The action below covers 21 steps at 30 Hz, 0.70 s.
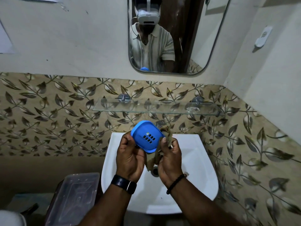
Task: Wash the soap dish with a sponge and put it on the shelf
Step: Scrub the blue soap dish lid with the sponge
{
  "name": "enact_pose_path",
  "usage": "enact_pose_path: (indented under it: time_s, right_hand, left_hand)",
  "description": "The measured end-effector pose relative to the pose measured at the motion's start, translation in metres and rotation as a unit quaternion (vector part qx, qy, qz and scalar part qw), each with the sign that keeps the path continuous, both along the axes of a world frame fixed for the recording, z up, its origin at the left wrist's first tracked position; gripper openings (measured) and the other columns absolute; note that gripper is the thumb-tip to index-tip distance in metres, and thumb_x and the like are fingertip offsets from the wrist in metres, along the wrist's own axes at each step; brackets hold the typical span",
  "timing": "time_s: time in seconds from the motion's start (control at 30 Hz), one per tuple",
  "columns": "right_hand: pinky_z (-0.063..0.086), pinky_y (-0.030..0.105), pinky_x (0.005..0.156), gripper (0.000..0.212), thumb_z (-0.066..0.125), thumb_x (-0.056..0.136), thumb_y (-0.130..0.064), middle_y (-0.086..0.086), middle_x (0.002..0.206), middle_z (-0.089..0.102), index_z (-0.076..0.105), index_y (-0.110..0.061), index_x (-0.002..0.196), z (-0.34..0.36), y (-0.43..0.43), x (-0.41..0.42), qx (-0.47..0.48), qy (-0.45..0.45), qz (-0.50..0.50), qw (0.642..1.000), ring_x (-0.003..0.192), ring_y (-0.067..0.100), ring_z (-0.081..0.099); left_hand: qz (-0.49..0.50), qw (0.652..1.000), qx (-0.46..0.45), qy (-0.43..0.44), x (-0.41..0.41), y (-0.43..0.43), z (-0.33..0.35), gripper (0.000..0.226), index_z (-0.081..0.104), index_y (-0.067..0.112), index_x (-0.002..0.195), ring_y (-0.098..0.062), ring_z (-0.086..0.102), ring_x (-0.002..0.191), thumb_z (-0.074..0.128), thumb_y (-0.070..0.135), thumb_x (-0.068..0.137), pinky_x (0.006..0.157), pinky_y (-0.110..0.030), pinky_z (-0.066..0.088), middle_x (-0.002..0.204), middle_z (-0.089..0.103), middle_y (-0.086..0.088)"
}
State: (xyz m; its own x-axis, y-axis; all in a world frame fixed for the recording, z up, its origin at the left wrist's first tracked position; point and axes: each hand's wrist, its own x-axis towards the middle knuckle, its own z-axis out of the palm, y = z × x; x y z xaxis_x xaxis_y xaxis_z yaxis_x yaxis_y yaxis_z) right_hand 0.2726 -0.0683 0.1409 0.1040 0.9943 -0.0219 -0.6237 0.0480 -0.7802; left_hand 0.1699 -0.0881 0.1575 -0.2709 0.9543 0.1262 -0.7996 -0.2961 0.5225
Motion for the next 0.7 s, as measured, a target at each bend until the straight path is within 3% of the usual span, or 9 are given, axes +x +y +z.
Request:
enact_pose_path:
  time_s: [0.13, 0.2, 0.27, 0.3, 0.37, 0.47, 0.53, 0.6, 0.7]
  right_hand:
    - [0.057, 0.045, 0.078, 0.006, 0.065, 0.094, -0.022, 0.023, 0.103, 0.066, 0.062, -0.016, 0.095, -0.006, 0.001, -0.009, -0.013, 0.041, 0.000, 0.999, 0.091, 0.032, 0.067]
    - [0.055, 0.044, 0.079, 0.007, 0.065, 0.093, -0.019, 0.018, 0.098, 0.065, 0.061, -0.020, 0.088, 0.001, 0.009, -0.002, 0.028, 0.010, -0.018, 0.999, 0.090, 0.026, 0.064]
    - [0.054, 0.037, 0.080, 0.010, 0.063, 0.095, -0.011, 0.006, 0.094, 0.068, 0.061, -0.019, 0.091, 0.012, 0.019, 0.017, 0.107, -0.130, -0.034, 0.985, 0.089, 0.017, 0.062]
    - [0.054, 0.029, 0.077, 0.010, 0.064, 0.095, -0.009, -0.005, 0.089, 0.069, 0.061, -0.018, 0.093, 0.018, 0.024, 0.027, 0.152, -0.222, -0.030, 0.963, 0.085, 0.008, 0.062]
    - [0.049, 0.020, 0.075, 0.006, 0.066, 0.093, -0.012, -0.014, 0.087, 0.067, 0.062, -0.014, 0.098, 0.032, 0.033, 0.047, 0.224, -0.373, 0.005, 0.900, 0.080, 0.000, 0.060]
    - [0.050, 0.027, 0.080, 0.016, 0.066, 0.093, -0.016, -0.001, 0.098, 0.068, 0.067, -0.008, 0.107, 0.049, 0.043, 0.063, 0.334, -0.535, 0.054, 0.774, 0.092, 0.012, 0.064]
    - [0.051, 0.031, 0.079, 0.014, 0.067, 0.093, -0.016, 0.004, 0.096, 0.067, 0.067, -0.009, 0.105, 0.053, 0.047, 0.063, 0.390, -0.570, 0.059, 0.721, 0.091, 0.018, 0.064]
    - [0.051, 0.031, 0.076, 0.011, 0.068, 0.092, -0.016, 0.002, 0.093, 0.068, 0.068, -0.010, 0.102, 0.052, 0.048, 0.061, 0.416, -0.567, 0.037, 0.710, 0.088, 0.017, 0.064]
    - [0.054, 0.028, 0.079, 0.011, 0.069, 0.091, -0.020, -0.008, 0.095, 0.072, 0.071, -0.020, 0.101, 0.047, 0.046, 0.057, 0.365, -0.520, -0.016, 0.772, 0.090, 0.007, 0.067]
  left_hand:
    - [-0.057, 0.998, 0.029, -0.004, 0.005, -0.002, 0.003, 0.058, 0.049, 0.006, 0.103, -0.041, 0.044, 0.130, 0.088, 0.033, 0.069, 0.113, -0.060, 0.030, 0.131, 0.047, -0.024]
    - [-0.073, 0.996, 0.035, 0.024, 0.000, -0.003, -0.001, 0.055, 0.054, 0.005, 0.100, -0.034, 0.053, 0.122, 0.089, 0.035, 0.069, 0.108, -0.052, 0.039, 0.123, 0.057, -0.020]
    - [-0.074, 0.996, 0.027, 0.046, -0.017, -0.003, -0.004, 0.031, 0.071, 0.010, 0.095, -0.020, 0.067, 0.105, 0.072, 0.038, 0.084, 0.096, -0.038, 0.051, 0.106, 0.074, -0.007]
    - [-0.074, 0.995, 0.011, 0.070, -0.028, -0.001, -0.006, 0.030, 0.077, 0.015, 0.091, -0.015, 0.071, 0.097, 0.059, 0.039, 0.090, 0.091, -0.036, 0.053, 0.099, 0.077, -0.002]
    - [-0.054, 0.968, -0.040, 0.243, -0.052, 0.005, -0.001, 0.039, 0.080, 0.015, 0.087, -0.017, 0.071, 0.086, 0.049, 0.038, 0.094, 0.083, -0.038, 0.051, 0.091, 0.078, -0.003]
    - [-0.110, 0.837, -0.043, 0.534, -0.069, 0.013, 0.010, 0.024, 0.078, 0.014, 0.087, -0.013, 0.061, 0.074, 0.066, 0.035, 0.090, 0.073, -0.033, 0.050, 0.081, 0.073, -0.001]
    - [-0.160, 0.814, -0.029, 0.558, -0.065, 0.014, 0.016, 0.012, 0.075, 0.017, 0.082, -0.012, 0.060, 0.070, 0.069, 0.025, 0.089, 0.069, -0.030, 0.051, 0.077, 0.070, 0.001]
    - [-0.178, 0.833, -0.010, 0.523, -0.057, 0.014, 0.016, 0.015, 0.072, 0.020, 0.080, -0.013, 0.064, 0.072, 0.068, 0.013, 0.092, 0.067, -0.029, 0.054, 0.078, 0.071, 0.001]
    - [-0.137, 0.871, -0.007, 0.472, -0.046, 0.012, 0.008, 0.008, 0.072, 0.019, 0.083, -0.015, 0.066, 0.072, 0.067, 0.017, 0.090, 0.066, -0.028, 0.055, 0.078, 0.071, -0.001]
